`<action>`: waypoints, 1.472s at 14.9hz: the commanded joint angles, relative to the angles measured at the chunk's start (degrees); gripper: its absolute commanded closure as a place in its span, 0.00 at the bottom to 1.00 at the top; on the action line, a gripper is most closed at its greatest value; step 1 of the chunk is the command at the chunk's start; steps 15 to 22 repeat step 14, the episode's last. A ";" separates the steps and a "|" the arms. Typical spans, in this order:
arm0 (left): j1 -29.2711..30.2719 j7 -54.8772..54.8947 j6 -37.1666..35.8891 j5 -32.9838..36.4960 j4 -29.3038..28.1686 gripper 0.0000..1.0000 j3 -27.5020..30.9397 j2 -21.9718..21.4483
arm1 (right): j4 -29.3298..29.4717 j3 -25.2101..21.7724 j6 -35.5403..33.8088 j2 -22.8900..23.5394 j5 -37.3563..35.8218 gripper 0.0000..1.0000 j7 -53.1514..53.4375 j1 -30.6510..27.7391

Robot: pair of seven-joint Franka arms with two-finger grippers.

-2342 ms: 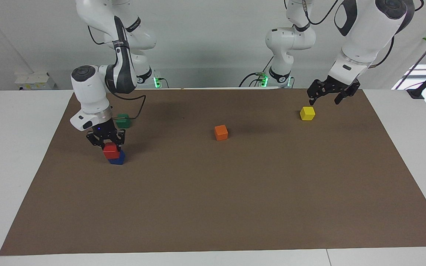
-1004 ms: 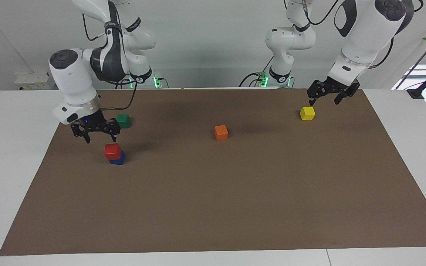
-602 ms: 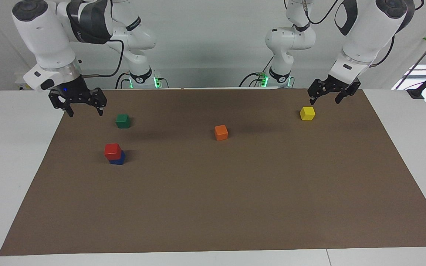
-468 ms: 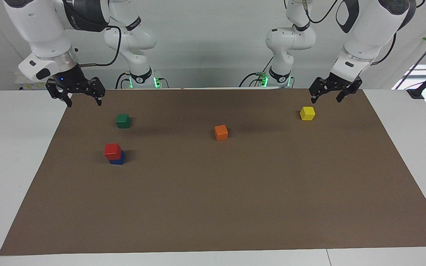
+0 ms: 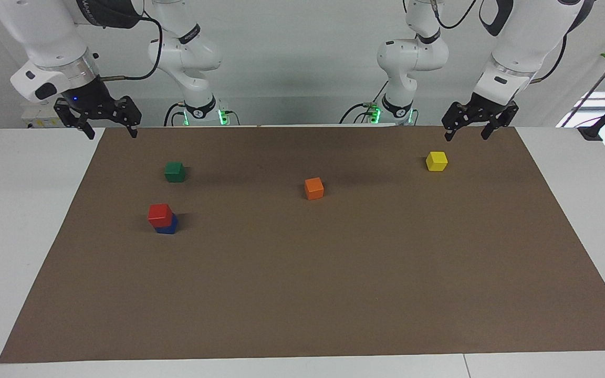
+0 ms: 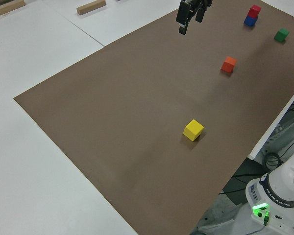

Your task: Transfer red block to right arm and stack on blue block

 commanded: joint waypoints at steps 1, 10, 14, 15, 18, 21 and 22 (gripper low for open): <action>-0.30 -0.47 0.27 0.69 -1.50 0.00 0.36 -1.37 | 1.67 -0.60 -1.24 1.30 1.43 0.00 -1.30 -0.97; -0.30 -0.47 0.27 0.69 -1.50 0.00 0.36 -1.28 | 1.75 -0.69 -0.89 1.21 1.34 0.00 -0.77 -0.88; -0.30 -0.47 0.27 0.69 -1.50 0.00 0.36 -1.37 | 1.84 -0.69 -0.80 1.21 1.34 0.00 -0.77 -1.05; -0.30 -0.47 0.27 0.69 -1.50 0.00 0.36 -1.37 | 1.84 -0.69 -0.80 1.21 1.34 0.00 -0.77 -1.05; -0.30 -0.47 0.27 0.69 -1.50 0.00 0.36 -1.37 | 1.84 -0.69 -0.80 1.21 1.34 0.00 -0.77 -1.05; -0.30 -0.47 0.27 0.69 -1.50 0.00 0.36 -1.37 | 1.84 -0.69 -0.80 1.21 1.34 0.00 -0.77 -1.05; -0.30 -0.47 0.27 0.69 -1.50 0.00 0.36 -1.37 | 1.84 -0.69 -0.80 1.21 1.34 0.00 -0.77 -1.05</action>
